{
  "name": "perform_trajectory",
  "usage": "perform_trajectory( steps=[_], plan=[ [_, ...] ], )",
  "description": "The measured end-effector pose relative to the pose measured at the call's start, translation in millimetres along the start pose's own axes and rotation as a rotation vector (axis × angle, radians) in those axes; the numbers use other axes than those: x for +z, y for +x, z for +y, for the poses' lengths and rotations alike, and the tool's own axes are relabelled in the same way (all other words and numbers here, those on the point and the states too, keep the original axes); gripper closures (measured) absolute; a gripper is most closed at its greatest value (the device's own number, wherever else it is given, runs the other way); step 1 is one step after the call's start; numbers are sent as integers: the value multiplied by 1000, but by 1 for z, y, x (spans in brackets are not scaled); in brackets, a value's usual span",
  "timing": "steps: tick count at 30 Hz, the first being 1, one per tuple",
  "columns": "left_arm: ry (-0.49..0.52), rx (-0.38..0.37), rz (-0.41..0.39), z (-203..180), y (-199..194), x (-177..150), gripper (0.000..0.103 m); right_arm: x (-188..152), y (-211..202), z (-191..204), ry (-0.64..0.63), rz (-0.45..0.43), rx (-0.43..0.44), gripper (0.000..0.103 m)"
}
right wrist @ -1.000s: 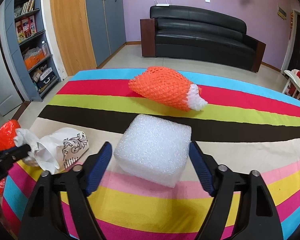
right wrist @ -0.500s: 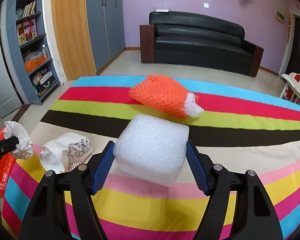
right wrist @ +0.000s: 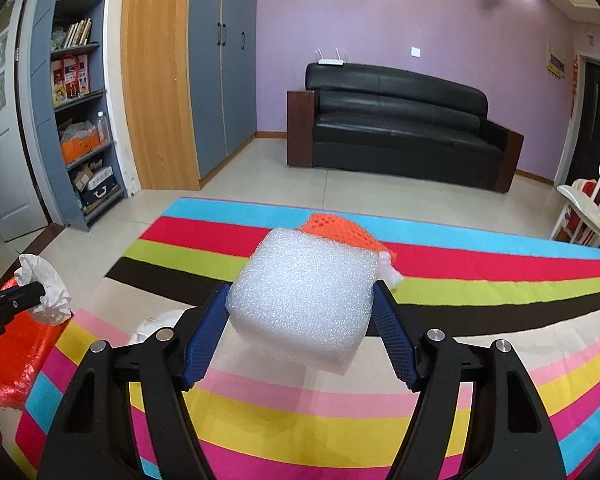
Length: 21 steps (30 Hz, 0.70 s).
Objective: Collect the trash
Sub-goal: 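Carry the plastic bag and foam cube over the red bin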
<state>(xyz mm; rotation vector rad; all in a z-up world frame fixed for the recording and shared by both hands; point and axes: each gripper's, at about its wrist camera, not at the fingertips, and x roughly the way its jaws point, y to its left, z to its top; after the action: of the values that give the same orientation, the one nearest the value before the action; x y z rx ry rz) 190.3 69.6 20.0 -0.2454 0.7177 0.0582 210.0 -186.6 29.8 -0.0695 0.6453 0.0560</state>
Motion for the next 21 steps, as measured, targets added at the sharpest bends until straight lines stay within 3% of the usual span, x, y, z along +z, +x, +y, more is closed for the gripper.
perform_trajectory(
  steps=[9,21],
  plan=[
    [-39,24,-47,23,-24,9,82,11,-16,12,0,-44,39,36],
    [-58,104,-119,56,-64,14,82,23,-29,56,-37,-78,130,36]
  ],
)
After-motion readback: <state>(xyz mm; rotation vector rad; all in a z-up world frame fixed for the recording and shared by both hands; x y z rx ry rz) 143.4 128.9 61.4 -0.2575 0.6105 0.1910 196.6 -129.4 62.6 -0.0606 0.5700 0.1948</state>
